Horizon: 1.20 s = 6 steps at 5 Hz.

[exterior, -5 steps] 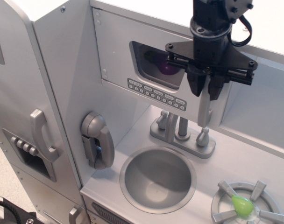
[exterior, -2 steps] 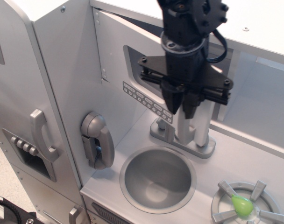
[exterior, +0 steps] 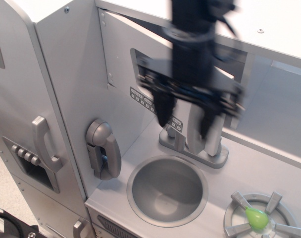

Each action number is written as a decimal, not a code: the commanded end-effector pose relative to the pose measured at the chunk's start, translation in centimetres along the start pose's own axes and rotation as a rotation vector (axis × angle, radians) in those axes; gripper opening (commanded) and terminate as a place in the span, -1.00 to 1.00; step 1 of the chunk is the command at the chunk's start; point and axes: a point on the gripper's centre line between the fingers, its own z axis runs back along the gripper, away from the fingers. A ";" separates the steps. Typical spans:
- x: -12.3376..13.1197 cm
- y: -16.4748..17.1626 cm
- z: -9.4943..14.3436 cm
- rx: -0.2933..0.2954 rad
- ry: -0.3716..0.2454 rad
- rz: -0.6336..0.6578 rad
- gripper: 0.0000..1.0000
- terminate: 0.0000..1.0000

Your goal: Open microwave

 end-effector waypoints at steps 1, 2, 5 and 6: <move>3.8 -7.0 2.3 -0.118 -0.058 0.016 1.00 -1.00; 7.0 -7.4 2.9 -0.084 -0.157 0.042 1.00 -1.00; 8.4 -1.9 2.2 -0.057 -0.240 0.099 1.00 -1.00; 7.4 0.8 2.0 -0.057 -0.246 0.119 1.00 -1.00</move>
